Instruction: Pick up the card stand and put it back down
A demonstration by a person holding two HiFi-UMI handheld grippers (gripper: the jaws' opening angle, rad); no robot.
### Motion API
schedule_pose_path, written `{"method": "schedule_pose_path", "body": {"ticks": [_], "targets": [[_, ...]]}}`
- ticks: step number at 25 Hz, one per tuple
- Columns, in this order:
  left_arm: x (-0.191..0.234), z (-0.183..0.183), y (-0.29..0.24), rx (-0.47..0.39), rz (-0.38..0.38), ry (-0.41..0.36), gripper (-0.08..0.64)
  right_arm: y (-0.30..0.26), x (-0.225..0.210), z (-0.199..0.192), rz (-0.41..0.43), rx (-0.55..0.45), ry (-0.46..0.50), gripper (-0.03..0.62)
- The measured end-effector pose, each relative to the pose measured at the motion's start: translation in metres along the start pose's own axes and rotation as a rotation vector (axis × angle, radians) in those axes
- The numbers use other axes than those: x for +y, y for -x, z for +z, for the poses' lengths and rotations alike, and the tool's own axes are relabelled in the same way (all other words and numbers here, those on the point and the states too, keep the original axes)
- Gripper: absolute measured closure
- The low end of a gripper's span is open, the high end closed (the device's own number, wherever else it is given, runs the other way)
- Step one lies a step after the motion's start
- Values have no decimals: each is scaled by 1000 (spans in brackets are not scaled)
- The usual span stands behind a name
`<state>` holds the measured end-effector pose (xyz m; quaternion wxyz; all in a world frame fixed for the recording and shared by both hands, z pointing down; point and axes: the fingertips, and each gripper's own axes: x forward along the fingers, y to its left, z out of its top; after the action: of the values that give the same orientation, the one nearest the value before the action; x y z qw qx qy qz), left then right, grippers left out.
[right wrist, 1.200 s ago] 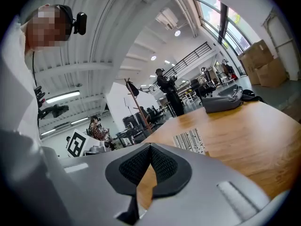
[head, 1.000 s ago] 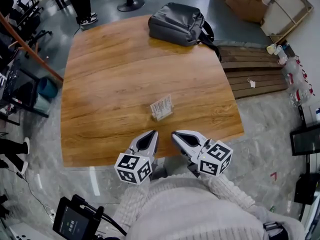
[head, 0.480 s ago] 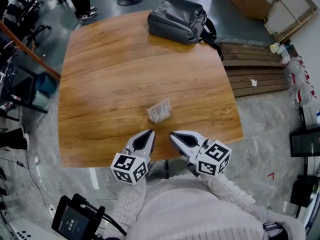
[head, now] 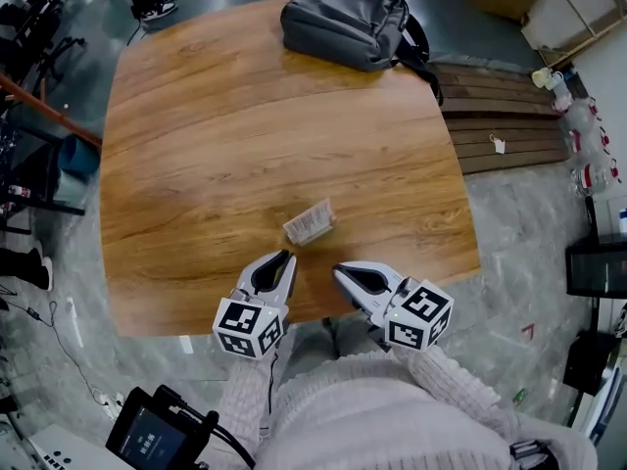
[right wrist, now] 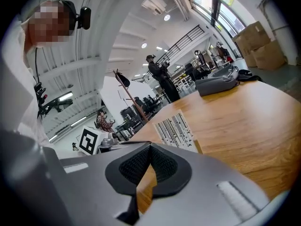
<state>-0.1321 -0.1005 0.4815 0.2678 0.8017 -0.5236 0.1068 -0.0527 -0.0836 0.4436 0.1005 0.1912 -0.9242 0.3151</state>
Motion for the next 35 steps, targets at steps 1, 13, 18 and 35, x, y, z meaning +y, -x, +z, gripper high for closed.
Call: {"method": "schedule_pose_path", "body": {"ticks": [1,13,18,35], "targets": [[5,-2,-4,7,-2,1,508,-2,-3,-3,0,8,-8,597],[15,-7,-41,145,-46,-185,363,-2,-33,-17,-32,16,-94,597],[15,-10,-56,189,-75,-236,331,-1,-43,-21,-50,18,-123,597],[4,-42,-90,404,-118,-394,313,1,-58,-24,-80,8,-159,597]]}}
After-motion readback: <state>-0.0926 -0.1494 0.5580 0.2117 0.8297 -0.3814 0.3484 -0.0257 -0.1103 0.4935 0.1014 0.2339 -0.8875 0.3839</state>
